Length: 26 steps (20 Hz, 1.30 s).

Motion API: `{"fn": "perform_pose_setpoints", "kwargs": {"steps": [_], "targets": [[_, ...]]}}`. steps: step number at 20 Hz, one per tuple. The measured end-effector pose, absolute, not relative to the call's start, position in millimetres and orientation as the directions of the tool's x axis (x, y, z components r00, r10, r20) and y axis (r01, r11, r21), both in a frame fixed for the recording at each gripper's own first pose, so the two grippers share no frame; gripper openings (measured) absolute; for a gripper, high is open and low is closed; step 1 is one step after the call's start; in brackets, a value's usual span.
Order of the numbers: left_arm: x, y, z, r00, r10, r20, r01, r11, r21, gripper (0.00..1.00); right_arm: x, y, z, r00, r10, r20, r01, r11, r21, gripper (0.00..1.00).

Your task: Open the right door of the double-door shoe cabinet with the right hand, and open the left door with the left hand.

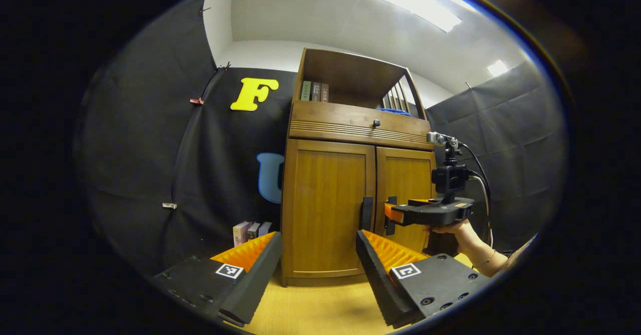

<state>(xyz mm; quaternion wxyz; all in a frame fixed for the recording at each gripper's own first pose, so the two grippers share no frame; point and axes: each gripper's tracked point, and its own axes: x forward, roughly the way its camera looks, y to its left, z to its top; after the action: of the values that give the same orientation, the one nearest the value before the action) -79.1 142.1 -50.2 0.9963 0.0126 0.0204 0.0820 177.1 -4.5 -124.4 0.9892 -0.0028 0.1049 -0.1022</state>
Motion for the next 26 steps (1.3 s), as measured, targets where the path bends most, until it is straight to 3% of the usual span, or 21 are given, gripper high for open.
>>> {"fn": "perform_pose_setpoints", "kwargs": {"steps": [3,6,7,10,12,15,16,18,19,20,22,25,26], "targets": [[-87,157,-59,0.98,0.189,-0.066,-0.189,0.982,0.014,0.92,197,-11,-142,0.948,-0.231,-0.221,0.224,0.973,-0.057,0.97],[-96,172,-57,0.972,0.229,-0.052,-0.229,0.973,0.018,0.92,211,-25,-152,0.939,-0.261,-0.225,0.252,0.965,-0.068,0.89],[-98,177,-56,0.969,0.243,-0.044,-0.242,0.97,0.019,0.91,212,-25,-151,0.939,-0.27,-0.216,0.262,0.963,-0.064,0.82],[-105,183,-55,0.964,0.265,-0.035,-0.265,0.964,0.013,0.9,215,-21,-152,0.943,-0.253,-0.217,0.246,0.968,-0.057,0.31],[-107,184,-56,0.962,0.269,-0.041,-0.269,0.963,0.008,0.9,215,-19,-153,0.944,-0.243,-0.222,0.235,0.97,-0.064,0.24],[-108,179,-56,0.964,0.262,-0.046,-0.262,0.965,0.006,0.9,211,-19,-150,0.949,-0.225,-0.223,0.22,0.974,-0.051,0.24],[-109,177,-55,0.964,0.261,-0.046,-0.261,0.965,0.01,0.9,209,-18,-149,0.952,-0.217,-0.217,0.209,0.976,-0.058,0.29],[-109,174,-54,0.964,0.263,-0.044,-0.262,0.965,0.021,0.9,204,-16,-146,0.956,-0.198,-0.217,0.192,0.98,-0.048,0.24],[-109,170,-53,0.964,0.262,-0.043,-0.261,0.965,0.025,0.9,200,-15,-145,0.958,-0.186,-0.22,0.182,0.983,-0.038,0.29],[-109,165,-51,0.965,0.259,-0.042,-0.258,0.966,0.027,0.86,197,-13,-142,0.96,-0.173,-0.218,0.172,0.985,-0.028,0.24],[-108,155,-48,0.968,0.247,-0.042,-0.246,0.969,0.027,0.9,185,-11,-138,0.965,-0.151,-0.213,0.149,0.988,-0.026,0.29],[-106,135,-47,0.975,0.22,-0.04,-0.22,0.975,0.013,0.86,159,-14,-128,0.971,-0.123,-0.206,0.122,0.992,-0.021,0.24],[-104,128,-45,0.977,0.209,-0.04,-0.209,0.978,0.004,0.9,149,-14,-125,0.972,-0.112,-0.207,0.111,0.994,-0.014,0.29]]}}
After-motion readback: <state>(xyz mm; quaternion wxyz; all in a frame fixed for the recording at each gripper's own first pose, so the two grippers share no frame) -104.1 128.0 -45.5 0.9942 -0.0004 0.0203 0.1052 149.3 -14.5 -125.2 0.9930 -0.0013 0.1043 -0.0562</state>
